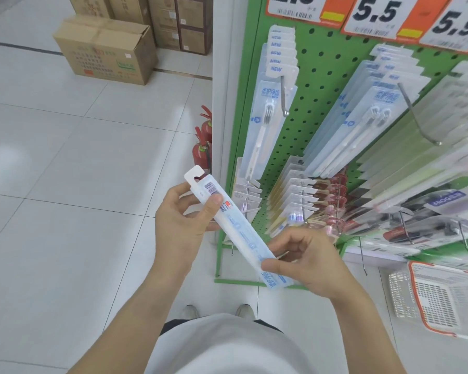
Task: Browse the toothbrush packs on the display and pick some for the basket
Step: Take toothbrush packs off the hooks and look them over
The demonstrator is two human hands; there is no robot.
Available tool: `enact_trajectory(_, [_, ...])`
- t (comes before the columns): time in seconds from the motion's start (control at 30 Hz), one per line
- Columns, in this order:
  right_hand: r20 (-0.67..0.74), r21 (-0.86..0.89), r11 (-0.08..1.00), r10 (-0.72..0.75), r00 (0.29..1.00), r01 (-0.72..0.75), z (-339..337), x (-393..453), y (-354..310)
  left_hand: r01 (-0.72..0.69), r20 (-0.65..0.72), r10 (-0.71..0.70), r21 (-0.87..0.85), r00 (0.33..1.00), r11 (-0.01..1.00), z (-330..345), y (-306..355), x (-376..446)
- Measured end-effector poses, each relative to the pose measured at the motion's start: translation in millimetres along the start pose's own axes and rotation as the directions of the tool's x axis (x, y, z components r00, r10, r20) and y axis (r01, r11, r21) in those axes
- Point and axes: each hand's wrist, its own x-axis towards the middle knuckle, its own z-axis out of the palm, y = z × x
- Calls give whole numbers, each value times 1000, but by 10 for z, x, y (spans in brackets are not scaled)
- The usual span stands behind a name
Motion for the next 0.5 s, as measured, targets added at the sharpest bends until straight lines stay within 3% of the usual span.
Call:
enact_trajectory(0.07, [-78,-127,991,-43,996,33,38,45,74,-34,14,33,53,999,998,21,-27,-21])
enact_trajectory(0.13, [-147,-268,950,-205,968,160,83,95,127,-54,75,48,88,996,995,62,-60,-69])
enact_trajectory(0.2, [-166,-377,888,-344,924,263,98,129,153,-40,128,33,49,991,998,99,-42,-116])
enact_trajectory(0.3, [-165,-495,812,-436,885,309,89,162,164,14,184,-1,-72,983,997,129,24,-140])
enact_trajectory(0.5, [-105,-475,798,-470,876,371,153,183,127,-61,24,64,-115,998,992,136,64,-107])
